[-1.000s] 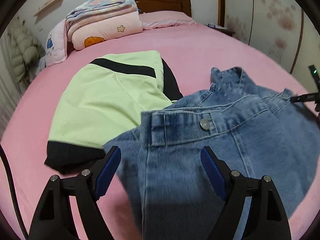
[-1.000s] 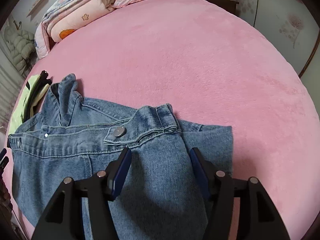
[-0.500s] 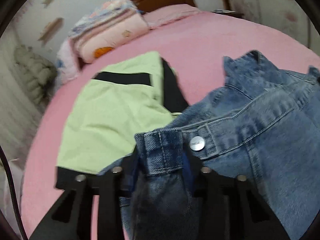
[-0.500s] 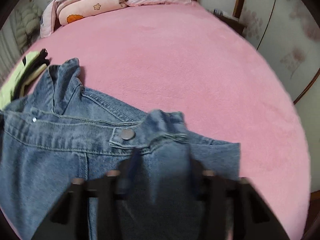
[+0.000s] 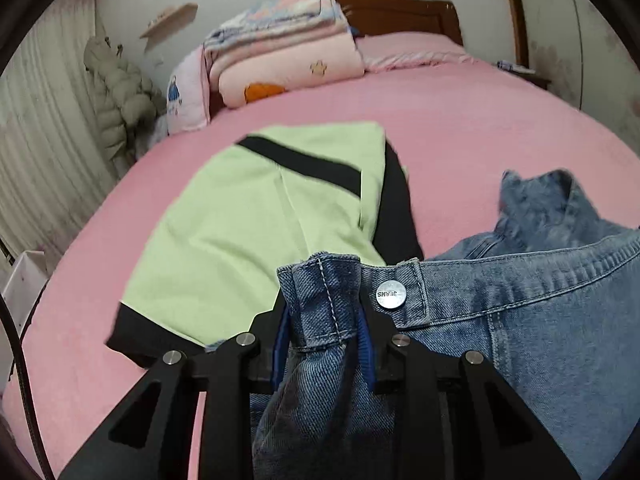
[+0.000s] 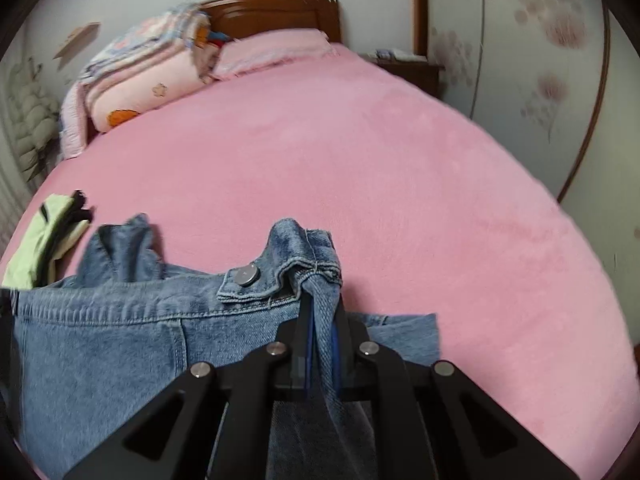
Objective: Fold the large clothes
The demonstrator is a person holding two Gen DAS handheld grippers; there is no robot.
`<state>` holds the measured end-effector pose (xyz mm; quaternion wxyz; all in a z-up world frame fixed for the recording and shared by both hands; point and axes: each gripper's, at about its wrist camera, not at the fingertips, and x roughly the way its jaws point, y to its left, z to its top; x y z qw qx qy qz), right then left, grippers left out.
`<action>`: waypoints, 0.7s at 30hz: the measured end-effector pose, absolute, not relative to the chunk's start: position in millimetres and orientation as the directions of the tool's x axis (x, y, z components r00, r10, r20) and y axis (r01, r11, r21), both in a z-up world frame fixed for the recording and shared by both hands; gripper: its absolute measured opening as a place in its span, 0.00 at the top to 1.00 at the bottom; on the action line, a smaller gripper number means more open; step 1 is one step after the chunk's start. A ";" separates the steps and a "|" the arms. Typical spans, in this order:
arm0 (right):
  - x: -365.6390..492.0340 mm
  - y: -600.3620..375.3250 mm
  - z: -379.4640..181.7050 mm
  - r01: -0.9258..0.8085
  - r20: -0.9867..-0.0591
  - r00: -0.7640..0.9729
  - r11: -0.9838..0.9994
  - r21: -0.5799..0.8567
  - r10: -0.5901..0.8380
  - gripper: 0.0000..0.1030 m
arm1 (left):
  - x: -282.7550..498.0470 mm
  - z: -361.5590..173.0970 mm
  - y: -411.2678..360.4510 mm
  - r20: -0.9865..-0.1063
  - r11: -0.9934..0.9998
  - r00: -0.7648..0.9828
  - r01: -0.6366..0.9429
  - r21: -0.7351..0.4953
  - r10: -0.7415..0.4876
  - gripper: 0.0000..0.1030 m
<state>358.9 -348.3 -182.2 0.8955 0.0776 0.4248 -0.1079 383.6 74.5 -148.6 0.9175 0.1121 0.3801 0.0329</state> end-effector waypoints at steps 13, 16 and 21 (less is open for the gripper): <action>354.1 -337.8 -179.9 0.269 -0.807 0.536 0.956 -0.114 -0.247 0.77 | 382.2 -134.3 96.8 -0.721 0.976 0.662 -0.077 0.203 0.202 0.22; 335.6 -339.2 -151.2 0.260 -0.811 0.556 0.965 -0.036 -0.180 0.77 | 373.3 -114.9 94.7 -0.730 0.971 0.647 -0.072 0.230 0.221 0.21; 298.9 -343.6 -99.2 0.250 -0.803 0.585 0.967 0.045 -0.114 0.59 | 345.6 -67.0 83.9 -0.714 0.971 0.670 -0.048 0.234 0.205 0.05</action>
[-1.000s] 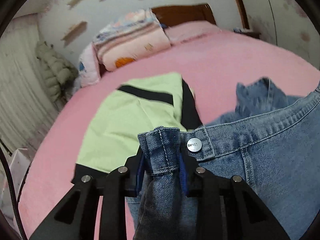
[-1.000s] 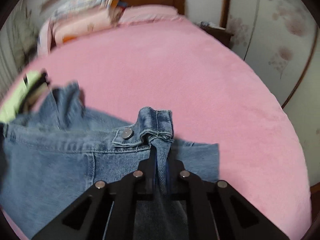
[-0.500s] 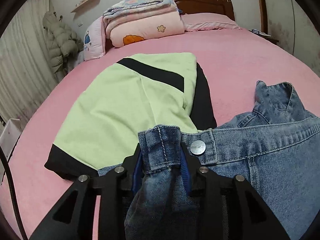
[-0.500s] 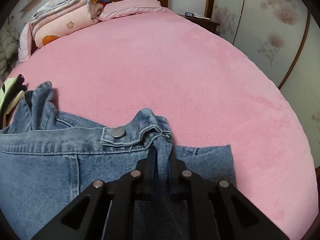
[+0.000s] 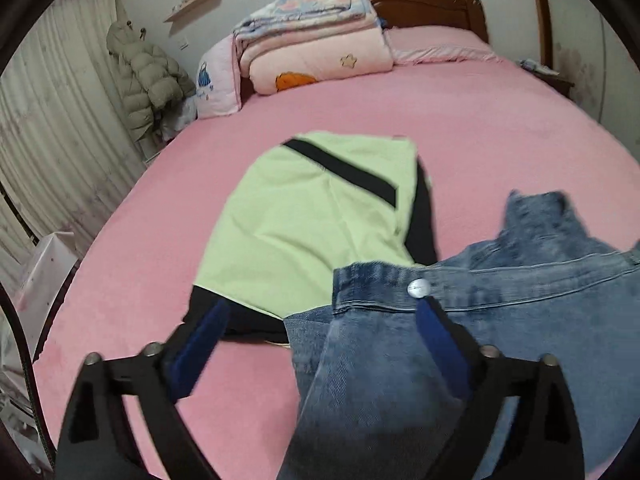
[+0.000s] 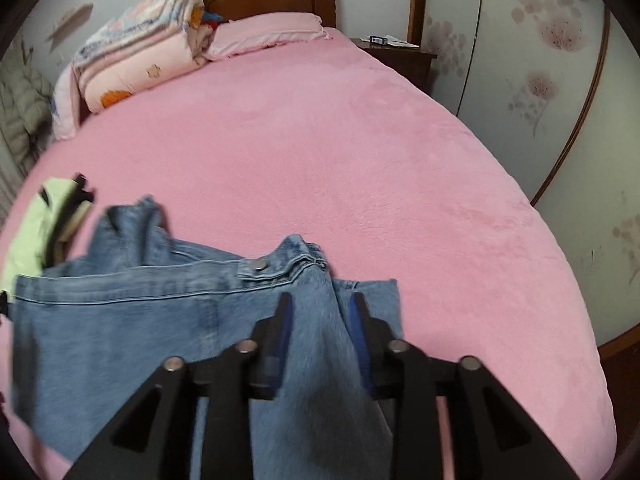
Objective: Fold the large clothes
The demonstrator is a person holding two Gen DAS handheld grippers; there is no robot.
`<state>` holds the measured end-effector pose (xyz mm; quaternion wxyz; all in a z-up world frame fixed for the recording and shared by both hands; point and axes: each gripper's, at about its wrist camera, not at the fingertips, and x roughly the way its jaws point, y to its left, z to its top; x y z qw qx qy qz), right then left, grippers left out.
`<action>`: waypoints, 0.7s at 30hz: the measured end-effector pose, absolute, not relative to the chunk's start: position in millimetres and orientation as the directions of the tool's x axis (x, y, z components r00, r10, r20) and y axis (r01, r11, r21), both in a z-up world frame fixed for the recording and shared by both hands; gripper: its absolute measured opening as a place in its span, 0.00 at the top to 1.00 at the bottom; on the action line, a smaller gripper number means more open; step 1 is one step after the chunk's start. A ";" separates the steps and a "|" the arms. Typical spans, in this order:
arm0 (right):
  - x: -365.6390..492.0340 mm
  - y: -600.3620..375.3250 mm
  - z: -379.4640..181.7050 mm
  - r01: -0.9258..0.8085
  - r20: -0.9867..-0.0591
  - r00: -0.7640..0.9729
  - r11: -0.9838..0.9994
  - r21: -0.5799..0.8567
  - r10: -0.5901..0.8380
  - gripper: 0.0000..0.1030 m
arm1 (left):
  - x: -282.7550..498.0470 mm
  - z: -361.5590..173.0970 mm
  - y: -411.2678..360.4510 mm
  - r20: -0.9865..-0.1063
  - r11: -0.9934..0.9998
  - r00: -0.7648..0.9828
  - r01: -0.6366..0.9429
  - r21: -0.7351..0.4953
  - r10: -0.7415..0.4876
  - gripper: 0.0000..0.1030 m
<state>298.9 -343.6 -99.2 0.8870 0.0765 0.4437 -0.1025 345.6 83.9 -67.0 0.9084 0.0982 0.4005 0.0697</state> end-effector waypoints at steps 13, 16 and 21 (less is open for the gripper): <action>197.3 -312.9 -14.5 0.229 -0.592 0.800 0.962 0.147 -0.100 0.44 | 241.2 -9.0 54.5 -0.730 0.996 0.680 0.088 -0.005 -0.064 0.05; 185.1 -301.3 -26.3 0.180 -0.635 0.772 0.970 0.162 -0.037 0.44 | 223.4 -22.8 57.5 -0.775 0.997 0.627 0.059 -0.058 -0.082 0.05; 161.8 -274.4 -45.2 0.182 -0.654 0.753 0.977 0.108 -0.068 0.44 | 195.9 -44.0 62.3 -0.785 0.990 0.608 0.017 -0.140 -0.121 0.05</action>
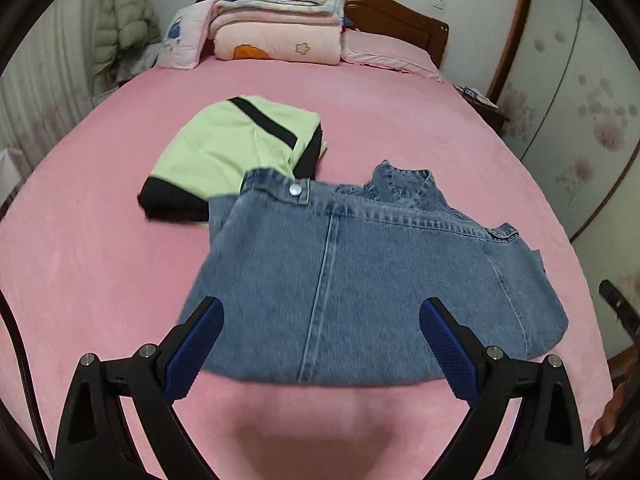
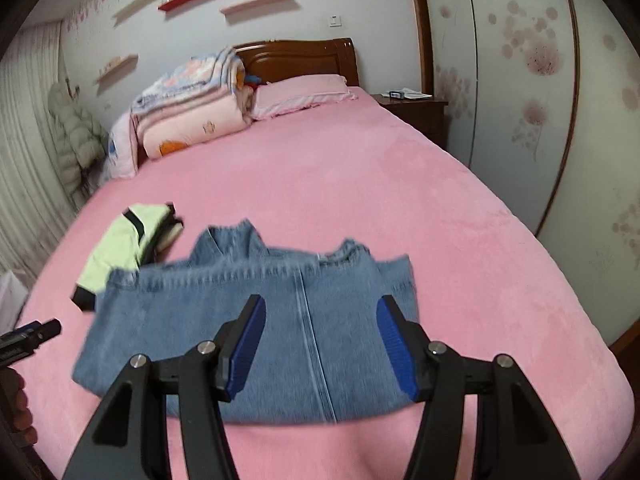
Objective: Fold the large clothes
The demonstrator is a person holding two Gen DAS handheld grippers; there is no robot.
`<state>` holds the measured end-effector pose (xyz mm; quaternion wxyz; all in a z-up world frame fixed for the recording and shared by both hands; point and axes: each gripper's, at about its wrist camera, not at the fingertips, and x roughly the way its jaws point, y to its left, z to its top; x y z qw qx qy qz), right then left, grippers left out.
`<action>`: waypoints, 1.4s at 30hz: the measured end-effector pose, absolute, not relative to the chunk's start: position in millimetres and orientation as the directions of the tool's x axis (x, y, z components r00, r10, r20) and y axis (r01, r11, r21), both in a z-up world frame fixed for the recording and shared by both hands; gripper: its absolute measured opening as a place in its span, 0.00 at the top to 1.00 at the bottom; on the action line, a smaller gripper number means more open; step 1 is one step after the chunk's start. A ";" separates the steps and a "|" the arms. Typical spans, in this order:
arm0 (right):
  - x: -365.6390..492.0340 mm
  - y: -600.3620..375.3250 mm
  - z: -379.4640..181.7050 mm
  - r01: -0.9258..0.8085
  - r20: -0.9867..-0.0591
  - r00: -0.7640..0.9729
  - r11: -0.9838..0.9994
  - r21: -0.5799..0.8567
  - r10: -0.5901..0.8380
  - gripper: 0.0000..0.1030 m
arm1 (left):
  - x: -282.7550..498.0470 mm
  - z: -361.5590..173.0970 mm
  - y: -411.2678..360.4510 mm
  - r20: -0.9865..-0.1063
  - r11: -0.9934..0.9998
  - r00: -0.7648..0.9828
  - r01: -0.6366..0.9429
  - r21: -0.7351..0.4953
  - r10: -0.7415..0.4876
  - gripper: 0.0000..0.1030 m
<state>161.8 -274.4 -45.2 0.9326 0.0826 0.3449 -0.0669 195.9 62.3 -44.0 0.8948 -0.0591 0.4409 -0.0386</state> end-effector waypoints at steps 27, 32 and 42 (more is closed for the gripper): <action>146.7 -165.7 -140.3 0.047 -0.711 0.702 0.994 0.102 0.040 0.60 | 163.8 -181.3 109.8 -0.842 0.857 0.427 -0.239 -0.456 -0.329 0.05; 147.3 -160.8 -145.1 0.034 -0.713 0.699 0.992 0.118 0.060 0.60 | 169.8 -193.4 119.2 -0.799 0.810 0.469 -0.252 -0.529 -0.376 0.05; 157.9 -153.6 -153.3 0.012 -0.720 0.690 0.994 0.110 0.072 0.60 | 211.0 -204.7 129.9 -0.741 0.803 0.569 -0.219 -0.554 -0.356 0.05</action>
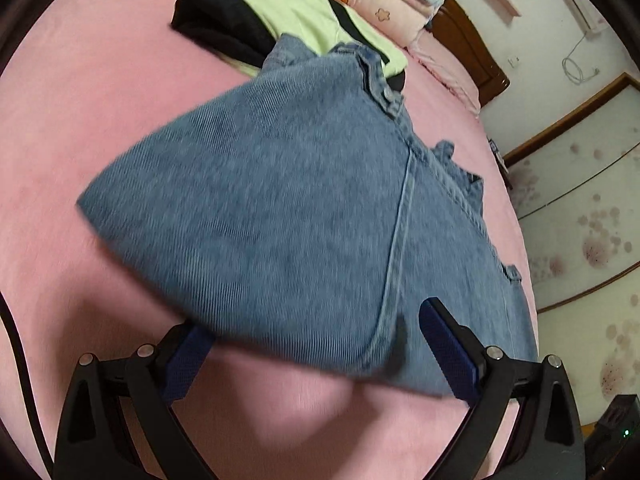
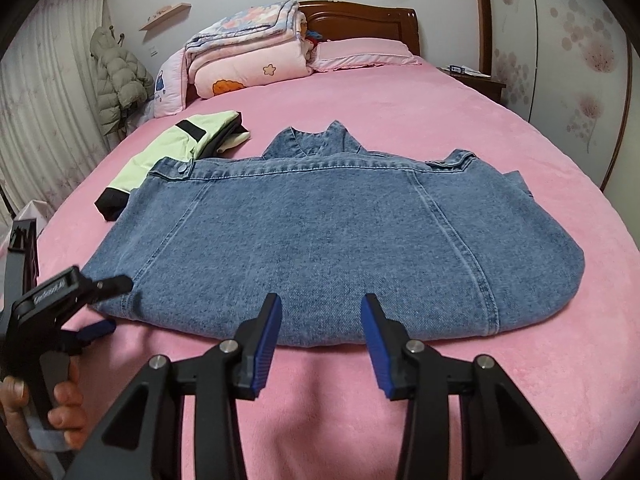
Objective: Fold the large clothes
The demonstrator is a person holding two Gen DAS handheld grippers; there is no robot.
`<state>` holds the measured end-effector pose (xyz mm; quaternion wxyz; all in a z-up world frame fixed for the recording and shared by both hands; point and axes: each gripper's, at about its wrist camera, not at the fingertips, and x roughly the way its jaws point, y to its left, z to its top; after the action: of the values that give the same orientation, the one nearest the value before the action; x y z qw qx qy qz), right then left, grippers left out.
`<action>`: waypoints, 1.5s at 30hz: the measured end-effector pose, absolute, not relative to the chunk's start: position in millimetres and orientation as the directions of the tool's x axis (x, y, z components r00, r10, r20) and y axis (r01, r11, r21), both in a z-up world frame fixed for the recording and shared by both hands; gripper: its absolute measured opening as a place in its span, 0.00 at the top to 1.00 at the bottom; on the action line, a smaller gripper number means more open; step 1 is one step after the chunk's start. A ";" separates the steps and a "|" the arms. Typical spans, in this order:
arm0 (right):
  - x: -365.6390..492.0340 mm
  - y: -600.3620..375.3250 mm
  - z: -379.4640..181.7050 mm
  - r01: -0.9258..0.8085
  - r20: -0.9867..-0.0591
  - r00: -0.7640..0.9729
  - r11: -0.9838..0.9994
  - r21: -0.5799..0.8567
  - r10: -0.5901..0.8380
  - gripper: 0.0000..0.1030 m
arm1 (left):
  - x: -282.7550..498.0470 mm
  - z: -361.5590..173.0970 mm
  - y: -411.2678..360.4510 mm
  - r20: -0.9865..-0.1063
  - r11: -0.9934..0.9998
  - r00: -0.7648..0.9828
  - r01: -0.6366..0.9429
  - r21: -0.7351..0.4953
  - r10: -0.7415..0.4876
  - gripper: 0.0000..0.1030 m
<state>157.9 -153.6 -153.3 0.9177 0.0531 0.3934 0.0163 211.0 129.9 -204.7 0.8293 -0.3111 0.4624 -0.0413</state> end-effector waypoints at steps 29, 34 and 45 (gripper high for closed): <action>230.7 -106.3 -197.2 -0.076 -0.794 0.606 0.997 0.016 0.059 0.87 | 223.0 -144.3 119.8 -0.655 0.894 0.737 -0.167 -0.416 -0.168 0.89; 231.2 -109.0 -202.2 -0.076 -0.797 0.599 0.997 0.034 0.073 0.87 | 221.6 -118.2 101.6 -0.612 0.913 0.770 -0.100 -0.395 -0.180 0.90; 231.8 -137.8 -201.4 -0.054 -0.786 0.574 0.968 0.246 0.232 0.87 | 226.7 -50.4 1.6 -0.498 0.934 0.816 0.135 -0.330 -0.293 0.92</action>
<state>231.8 -137.8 -201.4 0.8816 0.0979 0.4545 0.0812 226.7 1.6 -50.4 0.9425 -0.1410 0.2810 -0.1135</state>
